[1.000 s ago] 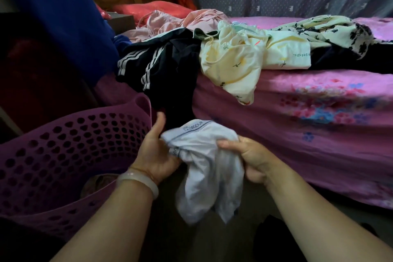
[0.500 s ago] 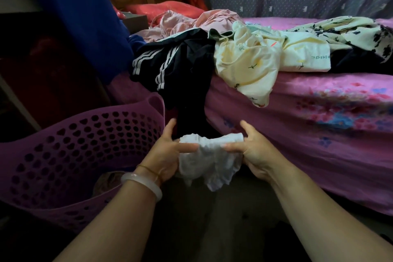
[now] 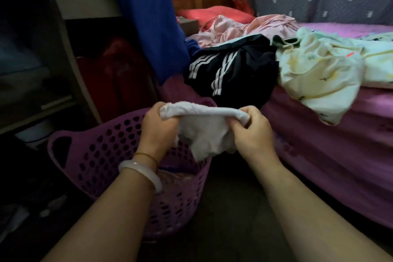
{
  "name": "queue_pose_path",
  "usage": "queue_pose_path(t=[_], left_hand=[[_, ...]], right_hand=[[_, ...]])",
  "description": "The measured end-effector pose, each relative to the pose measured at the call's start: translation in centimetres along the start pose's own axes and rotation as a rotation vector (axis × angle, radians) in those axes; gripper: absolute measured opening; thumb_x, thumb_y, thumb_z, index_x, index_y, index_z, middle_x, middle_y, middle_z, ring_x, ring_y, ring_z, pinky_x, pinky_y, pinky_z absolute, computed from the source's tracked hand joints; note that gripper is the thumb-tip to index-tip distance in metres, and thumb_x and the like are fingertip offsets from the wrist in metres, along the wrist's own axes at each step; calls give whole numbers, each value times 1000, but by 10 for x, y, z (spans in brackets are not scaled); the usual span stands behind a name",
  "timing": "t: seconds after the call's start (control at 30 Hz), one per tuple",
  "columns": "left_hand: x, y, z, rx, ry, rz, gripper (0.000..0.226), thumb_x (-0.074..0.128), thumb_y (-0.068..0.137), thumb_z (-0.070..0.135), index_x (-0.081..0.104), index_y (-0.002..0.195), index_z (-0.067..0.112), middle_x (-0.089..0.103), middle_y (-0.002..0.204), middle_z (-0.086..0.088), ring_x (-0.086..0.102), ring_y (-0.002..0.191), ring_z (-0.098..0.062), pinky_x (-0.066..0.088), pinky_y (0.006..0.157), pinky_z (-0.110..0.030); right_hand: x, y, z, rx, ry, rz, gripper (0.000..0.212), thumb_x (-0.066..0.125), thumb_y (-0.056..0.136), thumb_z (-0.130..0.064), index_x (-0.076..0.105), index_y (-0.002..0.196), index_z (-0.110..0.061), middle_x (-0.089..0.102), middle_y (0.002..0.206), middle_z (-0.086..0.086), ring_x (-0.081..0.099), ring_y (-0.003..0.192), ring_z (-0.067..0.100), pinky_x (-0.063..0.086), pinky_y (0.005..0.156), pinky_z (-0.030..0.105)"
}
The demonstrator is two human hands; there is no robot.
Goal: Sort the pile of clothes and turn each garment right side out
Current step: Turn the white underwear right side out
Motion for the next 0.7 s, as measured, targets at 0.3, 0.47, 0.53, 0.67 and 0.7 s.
queue_pose_path(t=[0.3,0.47,0.53,0.67,0.7], left_hand=[[-27,46,-75,-383,85,85,40,57,90,20,44,124,3,59,109,-10,58,99,-29,47,81,-34],[-11,39,-110,-525,338,-33,62,57,79,10,35,136,1,53,125,-23,57,103,-36,50,84,-42],[11,32,-94,-443,243,-91,59,52,79,7,36,136,6,58,110,-18,58,86,-31,47,69,-34],[62,14,-46,-268,145,-165,46,55,83,8,45,128,12,57,114,-9,57,93,-24,47,77,-31],[92,-2,-28,-243,124,-211,43,55,83,8,47,125,13,58,114,-8,57,96,-24,49,82,-33]], right_hand=[[125,28,26,355,-102,-184,31,52,91,-12,51,122,-12,57,118,10,57,106,29,38,76,24],[122,20,60,363,-215,-287,47,54,84,-7,46,129,-17,54,120,10,58,99,26,51,80,35],[98,17,67,334,-124,-211,39,53,83,-8,53,120,-21,62,105,4,63,91,22,56,80,37],[28,25,96,297,-75,-12,27,46,84,-10,60,104,-23,66,91,2,69,82,25,58,78,45],[-11,21,115,327,-116,37,25,46,83,-11,60,99,-25,67,90,3,69,82,26,58,79,45]])
Point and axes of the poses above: each hand's wrist, its own y-axis towards the middle knuckle, its own x-axis out of the palm, z = x × y, the point moved 8 cm from there along y, towards the middle knuckle
